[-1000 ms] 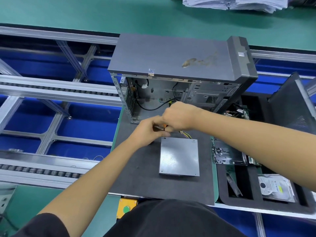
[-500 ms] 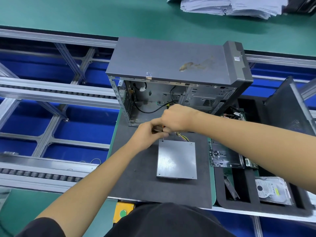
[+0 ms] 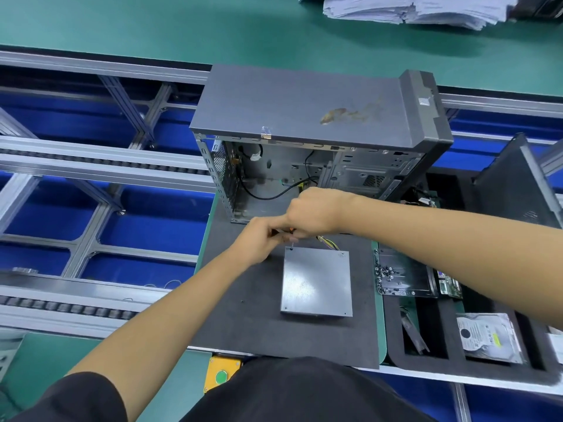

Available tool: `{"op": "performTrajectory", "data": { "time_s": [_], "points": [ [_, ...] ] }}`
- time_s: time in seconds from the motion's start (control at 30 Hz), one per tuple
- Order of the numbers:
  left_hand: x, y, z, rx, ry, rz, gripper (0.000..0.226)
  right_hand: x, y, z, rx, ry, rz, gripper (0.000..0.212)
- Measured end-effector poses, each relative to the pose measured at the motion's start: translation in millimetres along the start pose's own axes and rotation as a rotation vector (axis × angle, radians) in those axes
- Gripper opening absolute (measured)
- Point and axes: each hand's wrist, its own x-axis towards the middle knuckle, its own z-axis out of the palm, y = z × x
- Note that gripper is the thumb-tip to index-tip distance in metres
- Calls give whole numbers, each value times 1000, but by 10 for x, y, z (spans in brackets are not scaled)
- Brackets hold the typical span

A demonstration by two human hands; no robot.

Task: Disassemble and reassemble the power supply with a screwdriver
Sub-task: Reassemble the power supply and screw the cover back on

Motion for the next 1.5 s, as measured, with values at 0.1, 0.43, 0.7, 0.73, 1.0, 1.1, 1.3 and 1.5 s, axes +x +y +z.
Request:
{"op": "performTrajectory", "data": {
  "time_s": [0.1,0.43,0.7,0.73,1.0,1.1,1.3,1.5],
  "points": [
    [10,-15,-47,88,-5,-48,12,78,-58,39,127,-7,160,23],
    [-261,-247,-212,31,-61,-105,31,158,-239,146,114,64,383,25],
    [-1145,-1076,-150,334,-135,-316,28,107,-335,151,124,72,419,21],
    [-1203,-1106,-116,340,-143,-304,30,109,-347,144,130,69,426,20],
    [-1238,-1177,107,458,-146,-229,11,26,-247,76,324,-14,416,21],
    [-1230,-1201,116,477,-151,-246,7,-7,-186,48,283,-21,371,20],
    [-1192,-1185,137,353,-74,-270,5,-54,-182,104,385,28,483,12],
    [-1082,-968,219,60,112,-281,10,-106,-174,162,217,-23,608,28]
  ]
}}
